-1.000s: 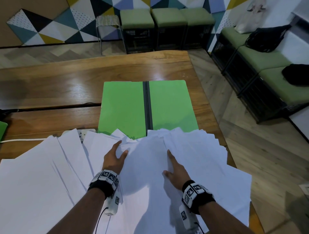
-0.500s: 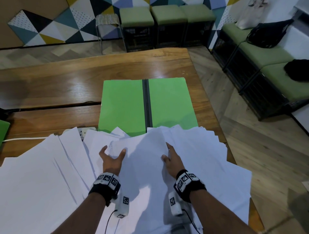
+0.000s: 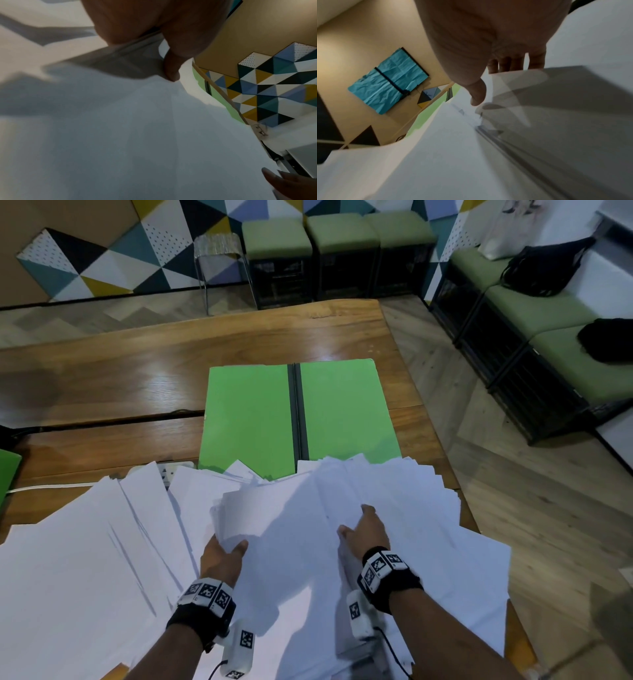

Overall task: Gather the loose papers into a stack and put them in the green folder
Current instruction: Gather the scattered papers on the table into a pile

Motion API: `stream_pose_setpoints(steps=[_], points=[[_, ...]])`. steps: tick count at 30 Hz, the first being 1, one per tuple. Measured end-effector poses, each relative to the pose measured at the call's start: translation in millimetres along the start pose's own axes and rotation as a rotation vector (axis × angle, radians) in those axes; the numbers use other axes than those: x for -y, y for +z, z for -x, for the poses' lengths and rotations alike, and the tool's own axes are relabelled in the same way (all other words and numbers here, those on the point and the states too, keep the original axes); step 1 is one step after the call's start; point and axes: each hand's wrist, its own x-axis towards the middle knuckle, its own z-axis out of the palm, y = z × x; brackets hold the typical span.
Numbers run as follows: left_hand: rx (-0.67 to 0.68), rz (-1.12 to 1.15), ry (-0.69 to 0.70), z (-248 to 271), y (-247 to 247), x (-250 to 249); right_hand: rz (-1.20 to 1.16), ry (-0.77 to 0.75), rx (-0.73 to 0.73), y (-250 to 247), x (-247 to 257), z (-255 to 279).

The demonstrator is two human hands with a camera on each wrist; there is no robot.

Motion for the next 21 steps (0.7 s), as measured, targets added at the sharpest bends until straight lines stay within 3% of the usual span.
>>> stream_pose_setpoints(steps=[5,10,15,21], points=[[-0.005,-0.018,-0.007,0.0,1.0,12.5,0.03,-0.003,0.023,-2.7,2.0,-2.2],[-0.002,0.001,-0.009,2.7,-1.1,13.5,0.229,0.034,-0.15,-18.7,-11.5,-8.0],[0.036,0.017,-0.005,6.3,-1.7,18.6,0.177,0.05,-0.022,-12.6,3.6,-9.9],[0.071,-0.058,-0.033,6.2,-1.5,22.6,0.235,0.06,-0.027,-14.3,1.2,-9.8]])
